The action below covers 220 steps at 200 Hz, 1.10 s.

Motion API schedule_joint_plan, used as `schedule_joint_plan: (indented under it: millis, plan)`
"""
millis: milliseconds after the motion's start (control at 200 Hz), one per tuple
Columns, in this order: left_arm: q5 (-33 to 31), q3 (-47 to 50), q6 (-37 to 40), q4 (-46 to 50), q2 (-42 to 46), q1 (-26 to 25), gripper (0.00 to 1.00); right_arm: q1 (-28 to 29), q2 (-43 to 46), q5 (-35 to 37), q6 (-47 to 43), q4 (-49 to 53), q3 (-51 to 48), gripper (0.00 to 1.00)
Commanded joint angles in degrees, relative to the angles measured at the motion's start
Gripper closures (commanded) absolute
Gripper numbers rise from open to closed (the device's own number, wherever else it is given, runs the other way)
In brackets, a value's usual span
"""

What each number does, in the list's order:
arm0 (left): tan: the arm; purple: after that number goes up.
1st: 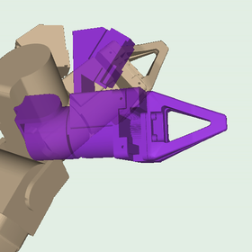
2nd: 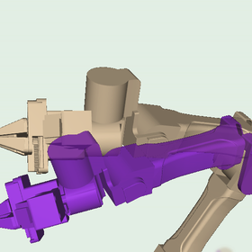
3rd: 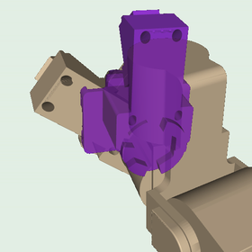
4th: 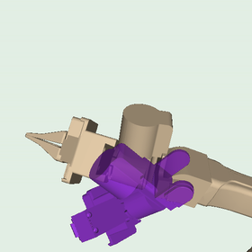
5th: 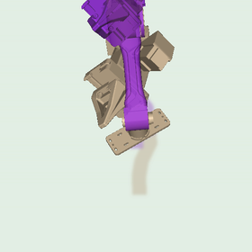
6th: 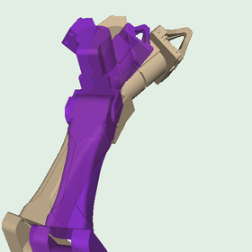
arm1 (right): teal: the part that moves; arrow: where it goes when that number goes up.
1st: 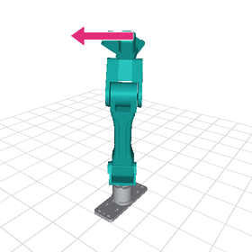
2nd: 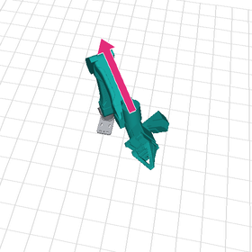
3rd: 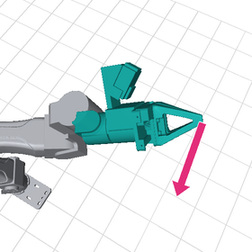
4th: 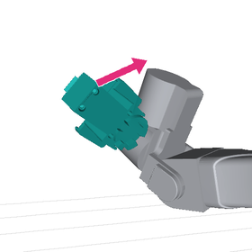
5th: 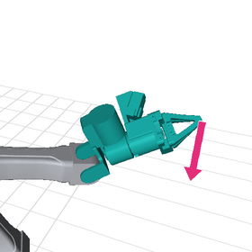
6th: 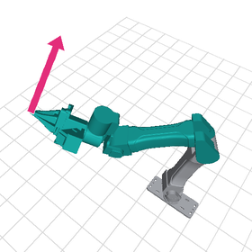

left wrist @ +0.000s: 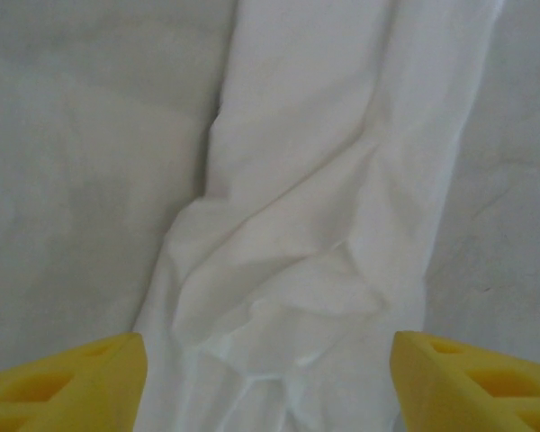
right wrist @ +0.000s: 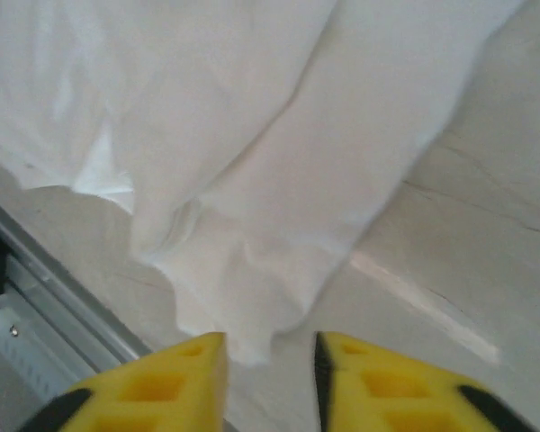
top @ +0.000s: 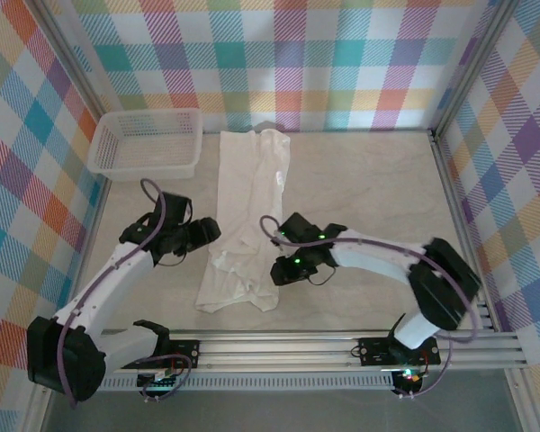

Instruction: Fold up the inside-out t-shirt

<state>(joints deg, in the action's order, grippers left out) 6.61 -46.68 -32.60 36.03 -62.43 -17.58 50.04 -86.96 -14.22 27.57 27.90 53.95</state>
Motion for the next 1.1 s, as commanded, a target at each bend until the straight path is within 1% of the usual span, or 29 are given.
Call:
schedule_joint_plan:
  millis: [0, 45, 120, 260, 315, 400, 425, 465, 515, 600, 640, 660, 665, 725, 765, 810, 905, 985, 1020, 1040, 1095]
  plan:
    - [-0.2, 4.4, -2.0, 4.9, 2.4, -0.1, 0.23, -0.3, 1.8, 0.5, 7.6, -2.1, -2.9, 0.58]
    - [-0.9, 5.7, -2.1, 5.0, 2.1, 0.1, 0.19, -0.3, 0.3, -0.1, 7.6, -1.8, -1.8, 0.56]
    - [-0.5, 7.3, -2.0, 3.7, 0.1, 0.6, 0.14, -0.5, -3.7, -1.3, 6.2, -0.6, 1.3, 0.54]
    - [2.0, 8.1, -3.1, 2.0, -7.2, 1.1, 0.13, -0.4, -11.3, -3.9, 5.0, 2.9, 6.4, 0.52]
    - [3.7, 8.6, -3.7, 0.9, -9.6, 1.1, 0.18, -0.5, -12.9, -5.1, 4.4, 3.1, 7.3, 0.52]
    - [8.0, 10.5, -5.2, -2.1, -12.3, 1.0, 0.31, -0.5, -15.2, -5.4, 4.3, 4.8, 8.8, 0.53]
    - [9.1, 11.2, -6.1, -3.1, -12.7, 1.0, 0.37, -0.5, -15.6, -5.5, 4.3, 5.0, 9.1, 0.54]
    - [10.6, 12.5, -7.6, -4.1, -13.2, 0.8, 0.43, -0.5, -16.1, -5.5, 4.3, 5.3, 9.4, 0.56]
    - [11.5, 13.7, -9.0, -4.4, -13.4, 0.6, 0.5, -0.5, -16.4, -4.9, 4.8, 5.9, 9.6, 0.61]
    - [12.9, 15.4, -10.5, -5.1, -13.4, -0.2, 0.57, -0.5, -16.6, -3.8, 5.5, 6.7, 9.4, 0.72]
    - [13.9, 15.9, -10.8, -5.7, -13.6, -0.8, 0.6, -0.7, -16.6, -3.4, 5.8, 6.8, 9.2, 0.8]
    - [14.2, 16.1, -10.9, -5.8, -13.8, -1.2, 0.63, -0.8, -16.3, -3.2, 6.0, 6.8, 9.0, 0.86]
    - [14.3, 16.1, -10.9, -5.8, -13.8, -1.3, 0.64, -0.9, -16.3, -3.2, 6.1, 6.7, 8.9, 0.89]
    - [15.4, 16.1, -10.9, -6.0, -14.1, -3.0, 0.72, -1.4, -15.1, -2.1, 6.8, 6.7, 7.8, 1.0]
    - [16.6, 16.0, -11.0, -6.3, -13.9, -4.5, 0.77, -2.1, -13.3, -1.0, 7.6, 6.1, 6.2, 1.0]
    - [17.7, 15.9, -11.6, -6.5, -13.1, -6.4, 0.79, -3.0, -10.8, -0.2, 8.7, 5.0, 3.8, 1.0]
    - [18.5, 15.7, -13.4, -5.4, -10.0, -9.6, 0.79, -5.0, -6.0, 0.7, 9.6, 2.6, -1.4, 1.0]
    - [19.8, 15.8, -14.4, -4.7, -6.8, -10.4, 0.77, -5.3, -3.9, 0.7, 8.5, 2.3, -3.1, 0.98]
    - [19.5, 15.4, -14.1, -3.3, -5.5, -10.5, 0.73, -5.3, -3.3, -0.1, 7.9, 2.1, -3.3, 0.94]
    - [18.6, 15.0, -13.7, -1.9, -4.8, -10.4, 0.7, -5.3, -3.0, -1.0, 7.9, 1.7, -3.4, 0.89]
    - [14.6, 13.2, -12.0, 2.3, -2.9, -10.5, 0.61, -5.3, -2.1, -3.7, 7.8, -0.1, -3.8, 0.69]
